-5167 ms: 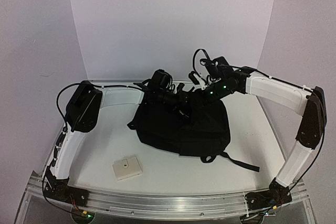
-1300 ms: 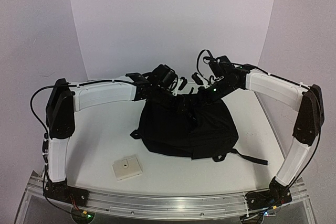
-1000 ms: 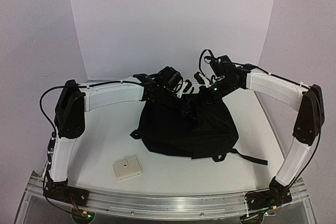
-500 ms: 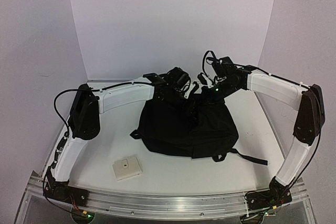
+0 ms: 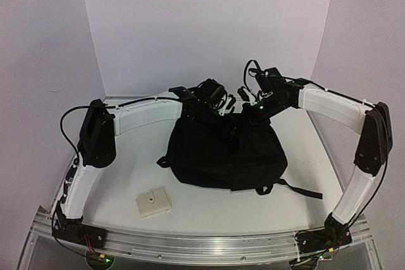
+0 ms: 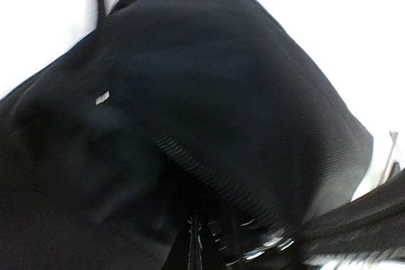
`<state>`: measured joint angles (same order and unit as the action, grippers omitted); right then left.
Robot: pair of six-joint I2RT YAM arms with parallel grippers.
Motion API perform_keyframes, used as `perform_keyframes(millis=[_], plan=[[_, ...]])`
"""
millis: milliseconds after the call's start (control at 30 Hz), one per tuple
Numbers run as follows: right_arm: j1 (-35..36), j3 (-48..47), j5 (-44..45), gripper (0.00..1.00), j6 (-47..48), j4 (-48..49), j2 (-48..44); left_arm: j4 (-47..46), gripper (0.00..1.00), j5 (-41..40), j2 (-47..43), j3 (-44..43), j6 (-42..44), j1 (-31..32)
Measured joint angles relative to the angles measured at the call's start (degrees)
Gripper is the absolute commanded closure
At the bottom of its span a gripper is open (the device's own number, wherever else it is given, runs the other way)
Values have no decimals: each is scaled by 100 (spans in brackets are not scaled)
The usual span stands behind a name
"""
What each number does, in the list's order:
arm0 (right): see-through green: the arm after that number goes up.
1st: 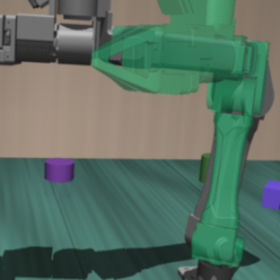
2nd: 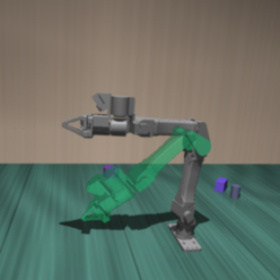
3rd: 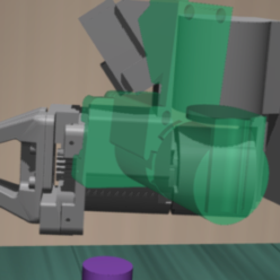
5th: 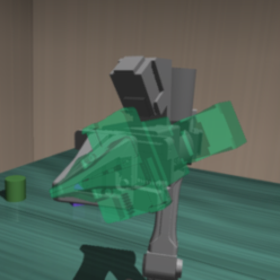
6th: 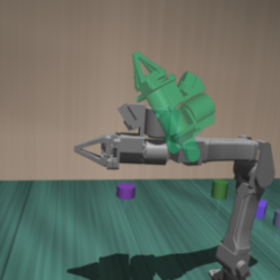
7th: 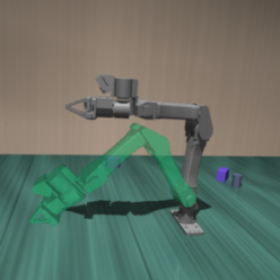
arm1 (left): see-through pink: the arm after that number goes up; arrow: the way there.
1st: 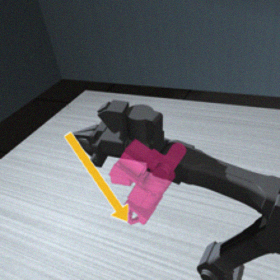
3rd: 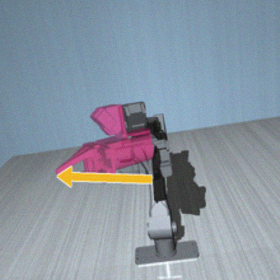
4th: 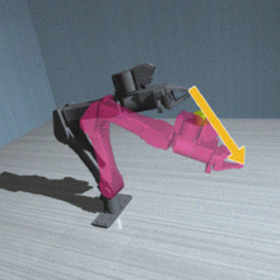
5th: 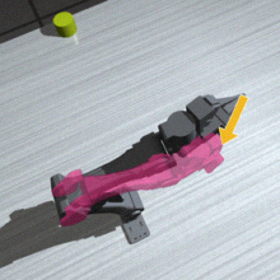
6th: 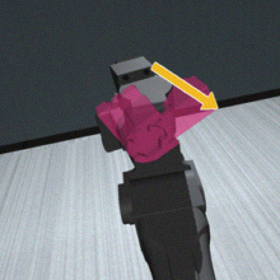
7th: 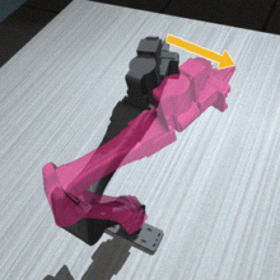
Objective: Pack the student bag
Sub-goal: Place the stationery in the student bag.
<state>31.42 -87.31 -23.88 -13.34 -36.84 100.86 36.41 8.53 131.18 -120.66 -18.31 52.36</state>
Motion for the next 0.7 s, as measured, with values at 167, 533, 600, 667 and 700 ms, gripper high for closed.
perform_keyframes(millis=[167, 533, 600, 667, 700], plan=[[0, 0, 0, 100, 0, -3, -4, -193, 100, -103, -365, 608, -449, -46], [-20, -3, -41, 100, 22, -9, -56, -1223, 68, 408, -665, 1595, -1058, -41], [-26, -7, -86, 100, 22, -13, -76, -1408, 66, 501, -678, 1635, -1102, -50], [-28, -9, -104, 100, 22, -13, -85, -1721, 62, 556, -802, 1861, -1164, -49], [-27, -9, -106, 100, 23, -15, -87, -1779, 59, 566, -846, 1918, -1169, -47]])
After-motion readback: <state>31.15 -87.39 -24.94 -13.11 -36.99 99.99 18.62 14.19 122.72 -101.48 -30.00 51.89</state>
